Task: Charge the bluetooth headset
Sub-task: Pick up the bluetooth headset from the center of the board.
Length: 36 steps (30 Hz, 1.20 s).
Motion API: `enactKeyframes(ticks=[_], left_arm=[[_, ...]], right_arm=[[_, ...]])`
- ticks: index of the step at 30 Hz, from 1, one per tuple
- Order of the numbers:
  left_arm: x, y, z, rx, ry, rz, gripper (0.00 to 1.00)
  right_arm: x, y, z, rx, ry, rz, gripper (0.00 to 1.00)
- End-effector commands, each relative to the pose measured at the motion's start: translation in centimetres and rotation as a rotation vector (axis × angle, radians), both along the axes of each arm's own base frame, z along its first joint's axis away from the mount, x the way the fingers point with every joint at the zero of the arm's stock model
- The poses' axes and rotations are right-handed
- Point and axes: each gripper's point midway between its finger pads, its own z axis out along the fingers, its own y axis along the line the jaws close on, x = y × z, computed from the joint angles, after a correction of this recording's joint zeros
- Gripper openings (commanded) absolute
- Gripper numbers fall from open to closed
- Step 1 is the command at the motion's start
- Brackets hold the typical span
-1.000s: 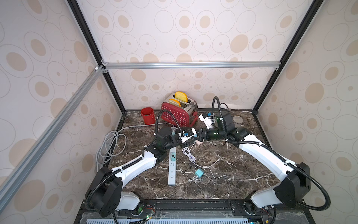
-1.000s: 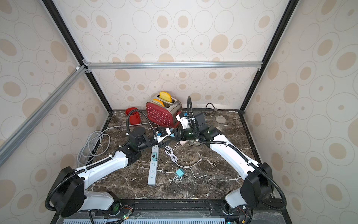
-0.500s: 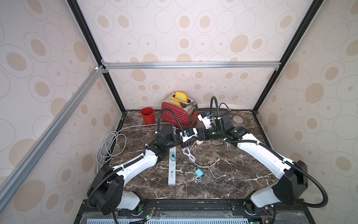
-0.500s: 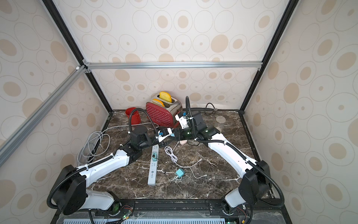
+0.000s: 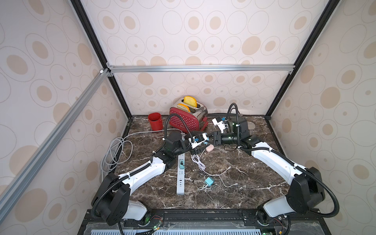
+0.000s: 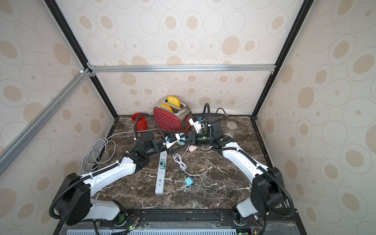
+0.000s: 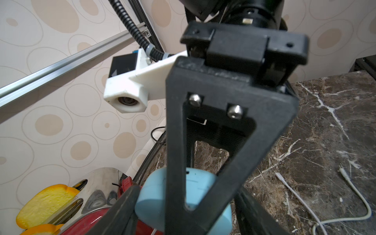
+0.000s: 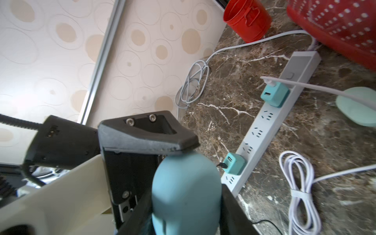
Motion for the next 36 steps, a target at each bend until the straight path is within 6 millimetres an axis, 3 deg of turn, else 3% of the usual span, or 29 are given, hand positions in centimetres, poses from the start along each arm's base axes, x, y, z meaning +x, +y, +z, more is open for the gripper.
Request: enactKeyframes(ticks=[1, 9, 19, 26, 36], left_arm=[[-0.2, 0.0, 2.7, -0.054, -0.054, -0.013, 0.72], [-0.2, 0.9, 3.7, -0.114, -0.054, -0.004, 0.61], [-0.5, 1.1, 3.8, -0.127, -0.054, -0.014, 0.60], [-0.1, 1.0, 2.3, -0.074, -0.026, -0.006, 0.59], [0.7, 0.4, 0.3, -0.036, 0.030, -0.006, 0.60]], right_arm=[[-0.9, 0.5, 2.7, 0.114, -0.028, 0.074, 0.35], [-0.7, 0.8, 2.7, 0.167, 0.012, 0.102, 0.35], [-0.3, 1.1, 2.2, 0.174, 0.042, 0.103, 0.35], [-0.6, 0.4, 2.2, 0.085, -0.035, 0.076, 0.58], [-1.0, -1.2, 2.2, -0.067, -0.110, 0.018, 0.62]])
